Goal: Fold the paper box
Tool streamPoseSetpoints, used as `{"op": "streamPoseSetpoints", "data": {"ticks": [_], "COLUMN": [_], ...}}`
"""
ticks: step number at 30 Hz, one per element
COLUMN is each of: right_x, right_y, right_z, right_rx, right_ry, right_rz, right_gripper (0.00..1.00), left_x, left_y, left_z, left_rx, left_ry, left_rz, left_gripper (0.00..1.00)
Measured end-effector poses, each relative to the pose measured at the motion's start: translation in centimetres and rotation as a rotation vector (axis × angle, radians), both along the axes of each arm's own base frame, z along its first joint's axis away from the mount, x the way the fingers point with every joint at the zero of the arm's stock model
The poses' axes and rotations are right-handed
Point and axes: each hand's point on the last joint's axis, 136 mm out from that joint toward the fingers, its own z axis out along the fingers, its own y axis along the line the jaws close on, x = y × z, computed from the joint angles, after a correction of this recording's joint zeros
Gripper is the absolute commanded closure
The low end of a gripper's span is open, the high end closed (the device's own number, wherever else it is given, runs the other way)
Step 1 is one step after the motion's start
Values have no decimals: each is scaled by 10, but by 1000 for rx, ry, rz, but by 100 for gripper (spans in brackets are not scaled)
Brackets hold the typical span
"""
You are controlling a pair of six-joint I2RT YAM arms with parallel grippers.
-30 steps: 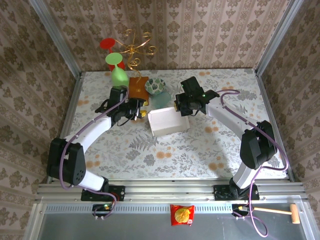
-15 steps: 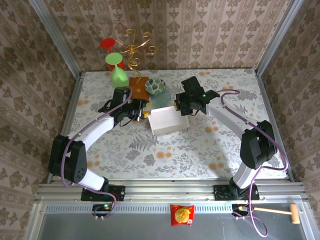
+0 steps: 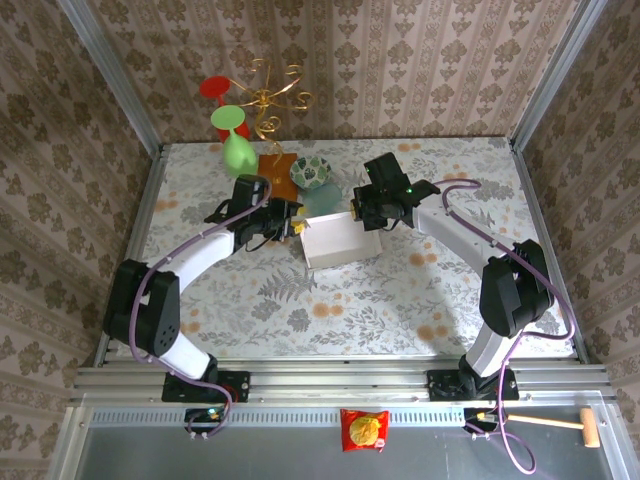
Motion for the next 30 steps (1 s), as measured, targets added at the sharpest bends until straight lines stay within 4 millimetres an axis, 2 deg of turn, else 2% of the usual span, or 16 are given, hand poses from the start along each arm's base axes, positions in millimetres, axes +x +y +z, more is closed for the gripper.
{"op": "streamPoseSetpoints", "data": {"ticks": [6,14,19,22,27,28,30], "right_x": [2,3,3,3,3,2,1], "right_y": [-1,-2,-2,-2,-2,-2,-3], "right_z": [0,0,-2,-2,-3,-3,-4], "right_rx": [-9,-15,-26,-28,-32,-33,-44], "right_ry": [-13,-18,-21,-23,-22,-21,-21], "right_rz": [9,13,25,28,31,32,45], "right_gripper": [100,100,100,100,100,97,83], "left_x": [2,-2,-2,-2,-3,-4,-5], "left_y": [-1,-2,-3,-3,-3,-3,-4], "left_z": [-1,-8,-9,-9,-11,-12,-14], "left_rx": [-10,-28,-38,-42,-46,-47,-53], "left_ry": [5,29,39,42,43,43,43], "left_rz": [5,5,10,14,12,9,3], "left_gripper": [75,89,93,99,100,100,100]}}
